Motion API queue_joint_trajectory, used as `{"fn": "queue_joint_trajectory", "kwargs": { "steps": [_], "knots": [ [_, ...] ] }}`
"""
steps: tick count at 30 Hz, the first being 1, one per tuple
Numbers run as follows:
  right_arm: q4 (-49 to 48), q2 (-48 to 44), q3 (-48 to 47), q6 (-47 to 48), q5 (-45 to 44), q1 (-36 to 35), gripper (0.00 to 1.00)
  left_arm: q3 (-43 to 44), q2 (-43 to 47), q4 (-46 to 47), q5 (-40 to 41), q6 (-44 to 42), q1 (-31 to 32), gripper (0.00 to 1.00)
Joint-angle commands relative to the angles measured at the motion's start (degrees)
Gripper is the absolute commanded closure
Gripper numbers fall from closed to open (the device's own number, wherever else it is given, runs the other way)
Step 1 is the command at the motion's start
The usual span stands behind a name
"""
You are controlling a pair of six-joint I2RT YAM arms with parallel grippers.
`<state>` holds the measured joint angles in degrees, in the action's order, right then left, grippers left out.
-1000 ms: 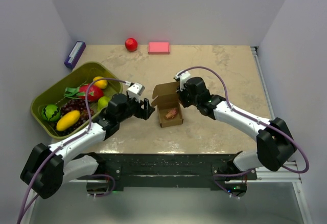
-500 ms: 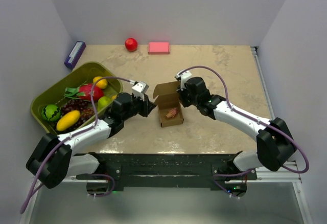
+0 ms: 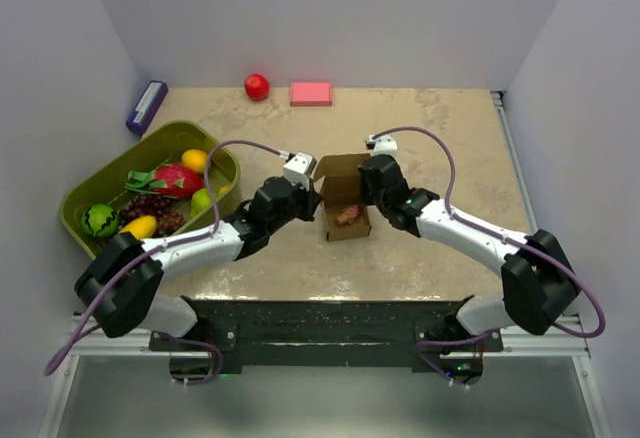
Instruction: Fold the paper box
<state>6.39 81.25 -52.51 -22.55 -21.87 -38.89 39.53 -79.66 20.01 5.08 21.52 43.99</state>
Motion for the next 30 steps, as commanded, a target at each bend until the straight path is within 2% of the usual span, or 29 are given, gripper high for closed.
{"fn": "queue_joint_trajectory", "kwargs": {
  "steps": [1, 10, 24, 30],
  "knots": [
    [-5.2, -2.2, 0.6, -10.4, -6.9, -4.5, 1.00, 4.2, -3.0, 3.4, 5.4, 2.8, 2.8, 1.00],
    [-4.7, -0.9, 0.9, -15.1, -13.5, -8.3, 1.00, 7.3, -7.7, 3.9, 12.0, 1.3, 5.8, 1.00],
    [-5.0, -3.4, 5.5, -18.3, -17.3, -9.3, 0.97, 1.5, -7.3, 3.4, 17.0, 0.3, 7.5, 1.00],
    [-4.1, -2.3, 5.7, -20.7, -17.1, -9.4, 0.91, -1.7, -6.8, 3.5, 16.8, 1.9, 7.6, 1.00]
  ]
}}
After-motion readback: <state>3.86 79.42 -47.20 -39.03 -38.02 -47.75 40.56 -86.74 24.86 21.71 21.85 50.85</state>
